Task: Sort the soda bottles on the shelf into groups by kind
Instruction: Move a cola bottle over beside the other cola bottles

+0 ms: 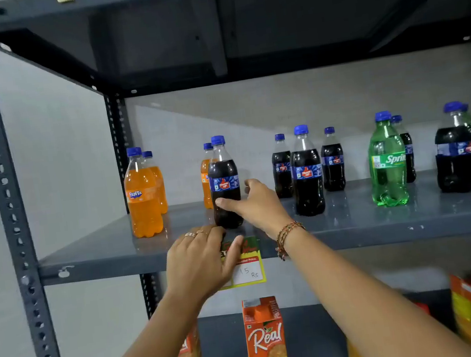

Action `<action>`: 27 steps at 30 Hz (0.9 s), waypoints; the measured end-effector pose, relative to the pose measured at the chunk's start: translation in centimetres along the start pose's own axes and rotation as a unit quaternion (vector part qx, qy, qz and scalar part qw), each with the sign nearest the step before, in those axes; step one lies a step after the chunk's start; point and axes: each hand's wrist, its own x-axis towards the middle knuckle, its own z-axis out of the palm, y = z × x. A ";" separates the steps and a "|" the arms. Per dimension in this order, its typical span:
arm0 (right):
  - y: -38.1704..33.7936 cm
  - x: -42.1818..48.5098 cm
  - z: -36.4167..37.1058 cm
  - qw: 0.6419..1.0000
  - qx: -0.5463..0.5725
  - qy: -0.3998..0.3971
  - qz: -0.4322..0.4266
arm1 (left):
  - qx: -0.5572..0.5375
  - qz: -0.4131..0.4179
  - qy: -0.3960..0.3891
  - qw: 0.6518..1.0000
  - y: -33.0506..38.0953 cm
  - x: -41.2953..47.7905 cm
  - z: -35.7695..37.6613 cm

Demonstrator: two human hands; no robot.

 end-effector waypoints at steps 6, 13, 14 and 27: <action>-1.0 0.7 2.3 0.997 -0.078 0.014 0.010 | 0.030 0.013 0.056 0.998 -0.1 0.2 0.7; -0.6 -0.5 1.5 0.996 -0.013 0.084 -0.003 | 0.024 0.012 0.056 0.998 -0.3 0.0 0.8; -0.5 -0.8 1.2 0.995 -0.005 0.095 -0.010 | 0.021 0.014 0.053 0.998 -0.2 0.0 0.7; 1.5 -5.3 -8.0 0.955 0.058 0.276 -0.089 | 0.026 0.050 -0.045 0.997 9.2 3.5 0.7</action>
